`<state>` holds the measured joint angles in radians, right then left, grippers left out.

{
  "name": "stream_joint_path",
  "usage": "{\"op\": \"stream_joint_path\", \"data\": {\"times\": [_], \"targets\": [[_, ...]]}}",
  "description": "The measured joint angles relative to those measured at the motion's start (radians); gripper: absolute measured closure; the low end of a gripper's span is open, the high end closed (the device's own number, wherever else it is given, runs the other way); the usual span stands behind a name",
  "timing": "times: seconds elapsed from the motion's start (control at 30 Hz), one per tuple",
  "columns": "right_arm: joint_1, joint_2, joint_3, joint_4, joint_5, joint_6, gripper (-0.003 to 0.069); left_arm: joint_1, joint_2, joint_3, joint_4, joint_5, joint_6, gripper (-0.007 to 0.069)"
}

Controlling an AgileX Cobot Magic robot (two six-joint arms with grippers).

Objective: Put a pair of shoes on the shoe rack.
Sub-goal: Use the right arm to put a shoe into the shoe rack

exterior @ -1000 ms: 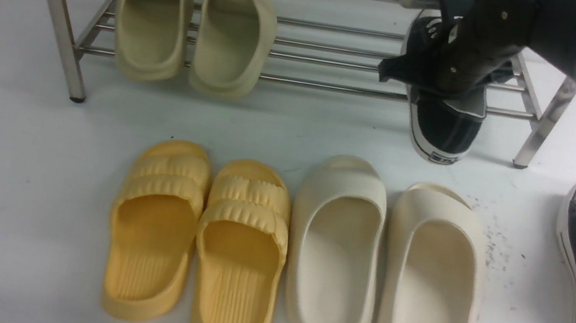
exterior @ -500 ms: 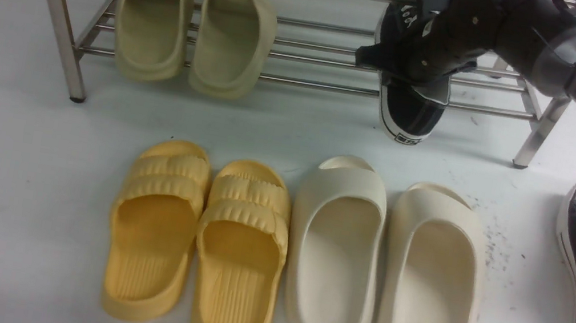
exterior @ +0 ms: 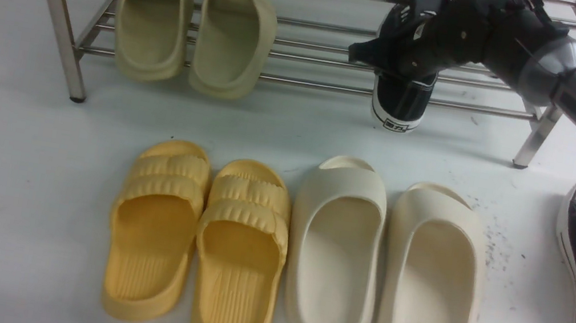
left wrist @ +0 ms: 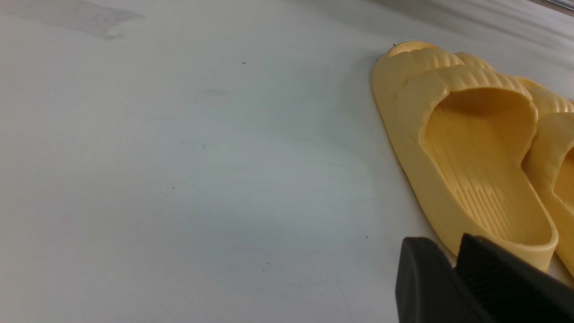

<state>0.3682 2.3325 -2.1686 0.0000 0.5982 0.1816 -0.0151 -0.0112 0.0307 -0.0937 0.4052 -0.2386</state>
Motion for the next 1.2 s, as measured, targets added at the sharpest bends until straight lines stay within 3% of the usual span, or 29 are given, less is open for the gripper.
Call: {"op": "stream_joint_path", "data": {"times": [0.47, 0.77, 0.87, 1.03, 1.2], "targets": [[0.002, 0.000, -0.009, -0.081, -0.015, 0.000, 0.0546, 0.000, 0.000, 0.000, 0.000, 0.000, 0.000, 0.0491], [0.004, -0.007, -0.013, -0.110, -0.040, -0.007, 0.0270, 0.000, 0.000, 0.000, 0.000, 0.000, 0.000, 0.0480], [0.012, -0.030, -0.013, -0.110, -0.001, -0.008, 0.0225, 0.000, 0.000, 0.000, 0.000, 0.000, 0.000, 0.0479], [0.040, -0.096, -0.016, -0.111, 0.124, -0.010, 0.0216, 0.000, 0.000, 0.000, 0.000, 0.000, 0.000, 0.0473], [0.061, -0.172, -0.021, -0.110, 0.318, -0.046, 0.0284, 0.000, 0.000, 0.000, 0.000, 0.000, 0.000, 0.0469]]}}
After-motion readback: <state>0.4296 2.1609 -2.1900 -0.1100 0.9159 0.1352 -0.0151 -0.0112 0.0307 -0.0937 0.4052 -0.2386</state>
